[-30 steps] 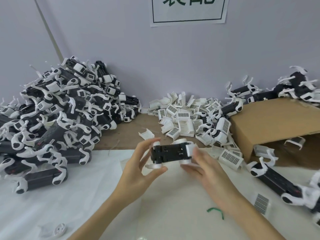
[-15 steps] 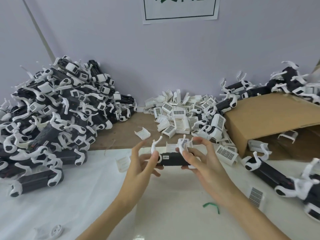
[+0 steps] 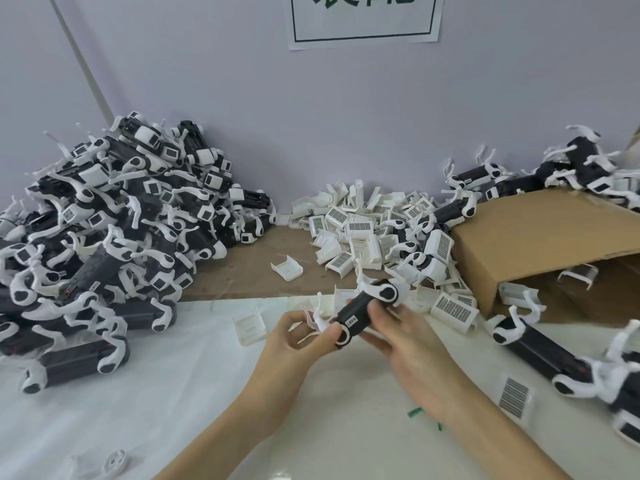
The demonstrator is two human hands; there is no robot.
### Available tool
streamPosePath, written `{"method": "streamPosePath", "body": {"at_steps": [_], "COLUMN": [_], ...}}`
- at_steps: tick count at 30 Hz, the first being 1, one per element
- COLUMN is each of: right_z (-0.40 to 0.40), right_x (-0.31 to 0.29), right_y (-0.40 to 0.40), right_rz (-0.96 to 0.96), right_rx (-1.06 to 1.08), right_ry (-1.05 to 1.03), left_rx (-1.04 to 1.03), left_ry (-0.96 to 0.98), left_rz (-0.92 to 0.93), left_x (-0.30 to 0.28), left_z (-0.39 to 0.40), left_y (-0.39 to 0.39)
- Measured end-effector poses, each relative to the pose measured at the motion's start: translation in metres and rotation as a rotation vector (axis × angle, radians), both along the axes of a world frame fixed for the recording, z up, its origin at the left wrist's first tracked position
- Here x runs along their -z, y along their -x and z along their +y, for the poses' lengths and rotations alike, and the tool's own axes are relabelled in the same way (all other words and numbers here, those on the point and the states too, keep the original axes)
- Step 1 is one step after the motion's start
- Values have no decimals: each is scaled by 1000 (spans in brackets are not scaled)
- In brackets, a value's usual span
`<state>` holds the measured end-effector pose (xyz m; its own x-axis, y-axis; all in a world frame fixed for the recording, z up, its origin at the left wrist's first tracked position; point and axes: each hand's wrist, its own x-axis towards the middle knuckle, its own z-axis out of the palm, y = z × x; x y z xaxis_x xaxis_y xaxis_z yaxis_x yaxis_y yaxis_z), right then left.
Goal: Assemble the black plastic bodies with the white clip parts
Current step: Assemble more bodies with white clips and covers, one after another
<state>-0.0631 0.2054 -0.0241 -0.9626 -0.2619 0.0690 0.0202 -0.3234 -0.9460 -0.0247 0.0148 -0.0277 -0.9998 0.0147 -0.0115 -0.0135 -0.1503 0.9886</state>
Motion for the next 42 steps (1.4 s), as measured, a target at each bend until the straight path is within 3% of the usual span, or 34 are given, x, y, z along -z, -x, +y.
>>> {"method": "streamPosePath", "body": {"at_steps": [3, 5, 8, 12, 17, 21, 24, 27, 30, 36, 42], "right_z": [-5, -1, 10, 14, 8, 4, 2, 1, -1, -3, -8], "right_x": [5, 4, -3, -2, 3, 5, 0, 0, 0, 5, 18], "right_y": [-5, -3, -1, -5, -5, -5, -3, -4, -6, -9, -13], "right_rz": [34, 53, 249, 542, 457, 333, 227, 228, 248, 306, 432], "right_rx": [-26, 5, -15, -30, 101, 178, 122, 9, 28, -29, 19], "right_ry": [-129, -171, -406, -693, -587, -471, -331, -383, -392, -448, -593], "left_rx": [27, -109, -257, -164, -233, -120, -125, -153, -166, -304, -274], "left_ry": [136, 298, 469, 523, 310, 239, 215, 98, 44, 98, 331], "left_rz": [70, 199, 417, 475, 261, 101, 80, 73, 45, 142, 372], "left_x": [4, 2, -5, -13, -15, -18, -17, -13, -13, -17, -17], "left_z": [7, 10, 4, -3, -5, -8, -9, -10, -11, -1, 23], "left_y": [-3, -5, -4, -3, -1, 1, 1, 2, 3, -2, -18]}}
